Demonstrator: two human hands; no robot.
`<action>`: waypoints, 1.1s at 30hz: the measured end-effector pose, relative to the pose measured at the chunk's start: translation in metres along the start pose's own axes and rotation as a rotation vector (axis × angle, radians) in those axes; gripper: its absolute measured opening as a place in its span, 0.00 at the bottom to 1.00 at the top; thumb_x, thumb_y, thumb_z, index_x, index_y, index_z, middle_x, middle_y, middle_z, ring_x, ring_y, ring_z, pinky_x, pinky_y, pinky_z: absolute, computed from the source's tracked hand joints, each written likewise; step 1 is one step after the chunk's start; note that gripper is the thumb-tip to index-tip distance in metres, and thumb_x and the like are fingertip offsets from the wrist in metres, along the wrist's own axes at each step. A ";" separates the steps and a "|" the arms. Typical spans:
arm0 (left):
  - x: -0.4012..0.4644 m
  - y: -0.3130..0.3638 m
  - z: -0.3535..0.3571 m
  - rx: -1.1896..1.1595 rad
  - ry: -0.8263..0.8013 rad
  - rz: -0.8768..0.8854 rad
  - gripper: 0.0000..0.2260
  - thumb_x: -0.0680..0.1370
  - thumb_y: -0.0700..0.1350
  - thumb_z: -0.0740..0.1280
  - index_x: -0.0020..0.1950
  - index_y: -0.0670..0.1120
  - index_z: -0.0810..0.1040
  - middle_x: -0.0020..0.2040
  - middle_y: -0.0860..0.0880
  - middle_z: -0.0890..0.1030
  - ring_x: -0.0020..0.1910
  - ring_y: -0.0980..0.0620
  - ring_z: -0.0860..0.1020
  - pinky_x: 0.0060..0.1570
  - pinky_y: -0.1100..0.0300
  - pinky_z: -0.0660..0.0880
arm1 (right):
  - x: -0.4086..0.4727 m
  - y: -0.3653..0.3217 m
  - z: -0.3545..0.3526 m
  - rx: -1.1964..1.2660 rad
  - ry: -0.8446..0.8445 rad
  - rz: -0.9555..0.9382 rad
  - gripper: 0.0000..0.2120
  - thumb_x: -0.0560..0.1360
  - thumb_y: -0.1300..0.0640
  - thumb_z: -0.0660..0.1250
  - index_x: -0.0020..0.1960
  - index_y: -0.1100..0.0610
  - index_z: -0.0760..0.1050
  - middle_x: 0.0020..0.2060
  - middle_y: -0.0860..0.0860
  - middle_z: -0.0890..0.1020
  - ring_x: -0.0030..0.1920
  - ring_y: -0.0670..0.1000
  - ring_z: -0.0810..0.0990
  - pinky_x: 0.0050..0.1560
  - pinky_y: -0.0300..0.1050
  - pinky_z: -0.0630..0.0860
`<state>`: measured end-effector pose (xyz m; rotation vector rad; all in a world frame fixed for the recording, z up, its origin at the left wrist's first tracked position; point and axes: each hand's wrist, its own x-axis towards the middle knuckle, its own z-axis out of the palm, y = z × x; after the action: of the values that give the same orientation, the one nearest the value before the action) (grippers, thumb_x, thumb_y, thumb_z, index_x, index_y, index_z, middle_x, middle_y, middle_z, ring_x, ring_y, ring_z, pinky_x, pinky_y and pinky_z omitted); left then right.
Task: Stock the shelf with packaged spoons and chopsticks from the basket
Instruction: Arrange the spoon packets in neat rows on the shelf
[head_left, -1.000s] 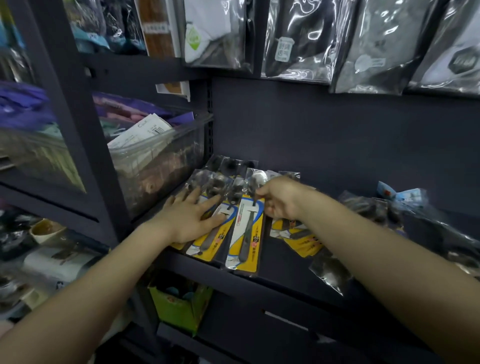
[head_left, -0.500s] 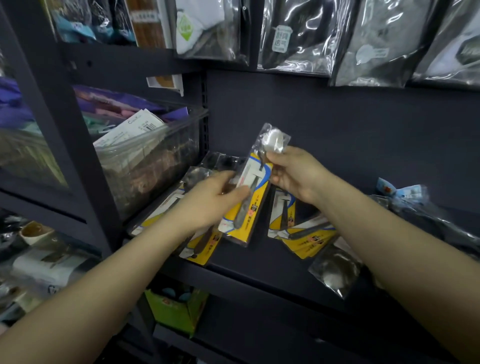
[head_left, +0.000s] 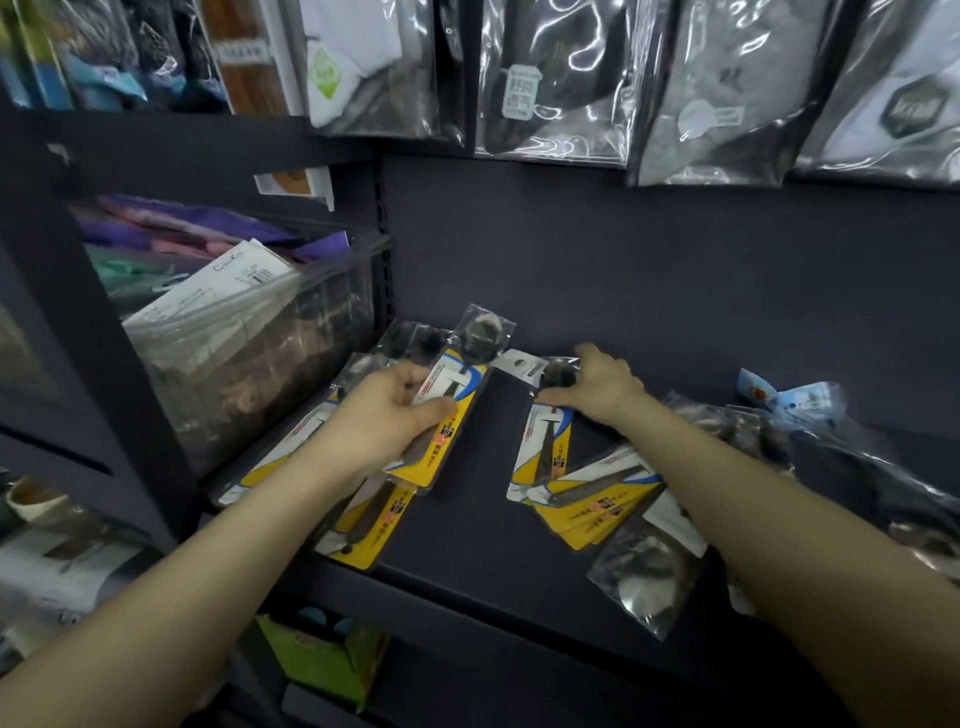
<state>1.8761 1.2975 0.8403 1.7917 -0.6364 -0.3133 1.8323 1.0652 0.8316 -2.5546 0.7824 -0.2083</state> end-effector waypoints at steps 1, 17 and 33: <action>0.001 0.001 0.002 0.002 -0.009 0.009 0.04 0.75 0.39 0.66 0.49 0.40 0.75 0.22 0.49 0.71 0.17 0.55 0.65 0.18 0.66 0.62 | 0.002 0.006 -0.003 0.001 -0.016 0.009 0.36 0.67 0.42 0.72 0.67 0.58 0.64 0.65 0.57 0.72 0.67 0.61 0.68 0.64 0.55 0.69; 0.057 0.019 0.084 0.497 -0.043 0.040 0.14 0.76 0.42 0.63 0.60 0.41 0.68 0.49 0.41 0.79 0.47 0.43 0.78 0.40 0.59 0.69 | -0.012 0.051 -0.067 0.866 0.109 -0.045 0.07 0.74 0.64 0.65 0.40 0.54 0.73 0.35 0.51 0.76 0.41 0.52 0.76 0.45 0.46 0.77; 0.014 0.004 0.050 1.373 -0.520 0.476 0.25 0.80 0.56 0.49 0.75 0.50 0.52 0.77 0.49 0.51 0.74 0.48 0.57 0.71 0.55 0.59 | 0.000 0.016 -0.044 0.929 0.031 -0.012 0.07 0.76 0.62 0.64 0.40 0.54 0.71 0.32 0.50 0.76 0.21 0.42 0.74 0.21 0.33 0.69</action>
<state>1.8608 1.2494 0.8297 2.7247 -1.9325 0.0534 1.8128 1.0363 0.8632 -1.6763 0.5027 -0.4845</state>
